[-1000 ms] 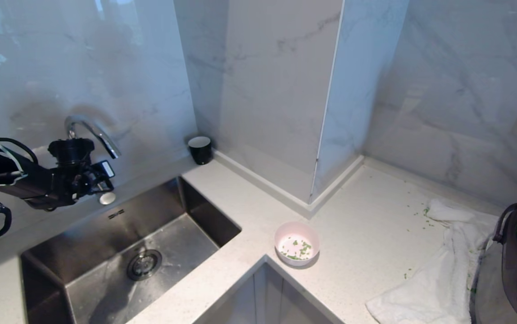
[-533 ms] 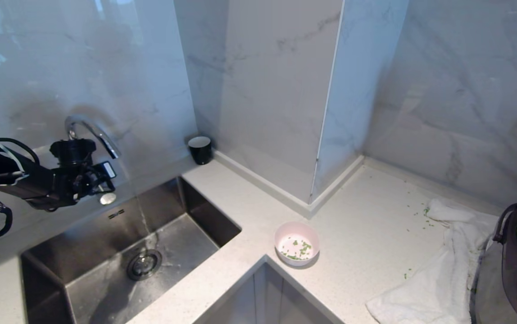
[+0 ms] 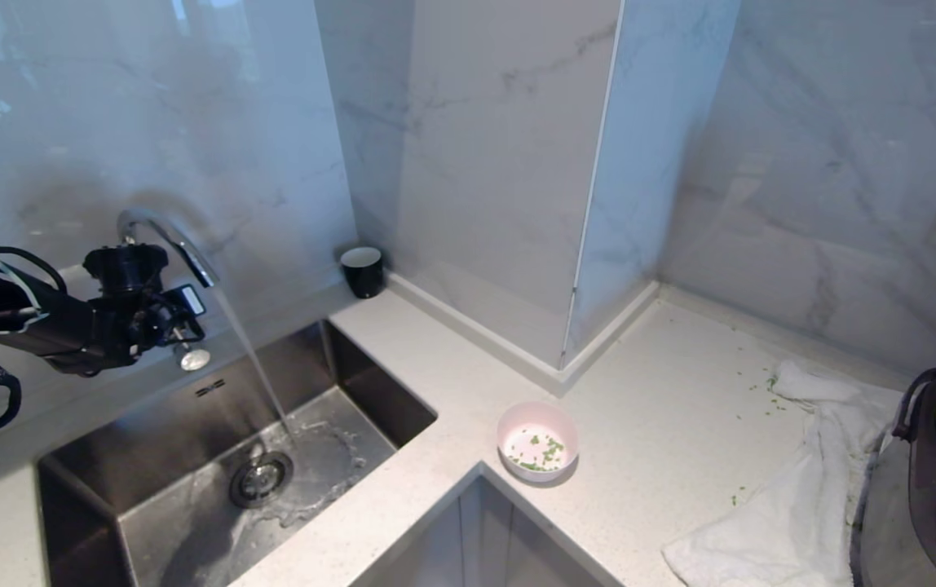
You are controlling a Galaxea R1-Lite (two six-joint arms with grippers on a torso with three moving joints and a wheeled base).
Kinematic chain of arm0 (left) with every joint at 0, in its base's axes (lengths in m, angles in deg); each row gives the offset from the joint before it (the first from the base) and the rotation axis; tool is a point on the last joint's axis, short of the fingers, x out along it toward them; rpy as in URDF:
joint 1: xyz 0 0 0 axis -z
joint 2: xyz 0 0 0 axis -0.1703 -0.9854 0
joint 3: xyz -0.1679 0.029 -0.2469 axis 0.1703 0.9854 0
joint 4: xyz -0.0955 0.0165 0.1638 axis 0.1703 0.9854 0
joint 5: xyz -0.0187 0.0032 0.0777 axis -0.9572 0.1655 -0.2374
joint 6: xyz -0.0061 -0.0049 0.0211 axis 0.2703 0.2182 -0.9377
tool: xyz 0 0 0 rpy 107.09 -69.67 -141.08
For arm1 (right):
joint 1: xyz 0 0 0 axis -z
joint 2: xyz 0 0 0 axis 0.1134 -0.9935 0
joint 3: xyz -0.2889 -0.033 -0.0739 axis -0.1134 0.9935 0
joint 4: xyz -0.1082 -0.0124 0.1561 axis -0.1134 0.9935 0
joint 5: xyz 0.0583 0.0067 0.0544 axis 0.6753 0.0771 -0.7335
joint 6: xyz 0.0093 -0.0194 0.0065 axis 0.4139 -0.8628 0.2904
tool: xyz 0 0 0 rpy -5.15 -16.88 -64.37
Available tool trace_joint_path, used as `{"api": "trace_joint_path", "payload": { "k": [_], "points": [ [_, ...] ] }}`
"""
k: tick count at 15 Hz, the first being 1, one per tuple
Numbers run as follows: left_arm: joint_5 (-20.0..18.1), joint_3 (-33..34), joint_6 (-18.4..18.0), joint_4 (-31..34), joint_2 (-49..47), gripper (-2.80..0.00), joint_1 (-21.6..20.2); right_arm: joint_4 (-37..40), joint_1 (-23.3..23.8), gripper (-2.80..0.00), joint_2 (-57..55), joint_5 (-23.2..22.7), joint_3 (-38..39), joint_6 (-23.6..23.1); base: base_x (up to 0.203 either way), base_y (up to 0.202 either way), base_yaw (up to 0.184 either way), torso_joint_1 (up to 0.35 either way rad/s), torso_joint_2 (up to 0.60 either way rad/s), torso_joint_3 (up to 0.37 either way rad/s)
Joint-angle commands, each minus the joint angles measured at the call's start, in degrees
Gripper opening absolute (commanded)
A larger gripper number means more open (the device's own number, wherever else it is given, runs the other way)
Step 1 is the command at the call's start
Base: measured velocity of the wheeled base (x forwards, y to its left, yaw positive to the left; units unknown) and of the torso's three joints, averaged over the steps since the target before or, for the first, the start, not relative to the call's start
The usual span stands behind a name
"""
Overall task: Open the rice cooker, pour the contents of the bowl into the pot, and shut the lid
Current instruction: Turn on the tap, then turn off the tap
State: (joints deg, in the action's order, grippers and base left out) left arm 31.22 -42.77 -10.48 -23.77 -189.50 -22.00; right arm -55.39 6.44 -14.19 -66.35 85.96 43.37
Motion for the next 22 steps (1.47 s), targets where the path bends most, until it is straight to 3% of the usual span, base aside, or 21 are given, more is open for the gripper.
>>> {"api": "trace_joint_path", "payload": {
  "k": [1, 6, 10, 12, 15, 22],
  "points": [
    [0.17, 0.35, 0.26, -0.17, 1.00, -2.80, -0.41, 0.01, -0.01, -2.80, -0.07, -0.03, 0.00, -0.03, 0.000, 0.000, 0.000, 0.000, 0.00, 0.000],
    [-0.22, 8.16, 0.21, -0.07, 4.96, -2.80, -1.30, 0.10, -0.01, -2.80, -0.07, -0.03, 0.00, 0.05, 0.000, 0.000, 0.000, 0.000, 0.00, 0.000],
    [0.55, 8.43, 0.26, -0.07, 4.73, -2.80, -3.42, 0.01, -0.01, -2.80, -0.07, -0.03, 0.00, -0.03, 0.000, 0.000, 0.000, 0.000, 0.00, 0.000],
    [3.07, 8.00, 0.37, -0.15, 4.21, -2.80, -4.06, 0.01, -0.01, -2.80, -0.07, -0.03, 0.00, -0.03, 0.000, 0.000, 0.000, 0.000, 0.00, 0.000],
    [2.95, 12.82, -0.04, -0.07, 5.39, -2.80, -4.20, 0.10, -0.01, -2.80, -0.07, -0.03, 0.00, -0.03, 0.000, 0.000, 0.000, 0.000, 0.00, 0.000],
    [1.47, 15.63, -3.06, 0.67, 5.90, -2.80, -0.28, 0.01, -0.01, -2.80, -0.07, 0.06, 0.00, -0.03, 0.000, 0.000, 0.000, 0.000, 0.00, 0.000]
  ]
}}
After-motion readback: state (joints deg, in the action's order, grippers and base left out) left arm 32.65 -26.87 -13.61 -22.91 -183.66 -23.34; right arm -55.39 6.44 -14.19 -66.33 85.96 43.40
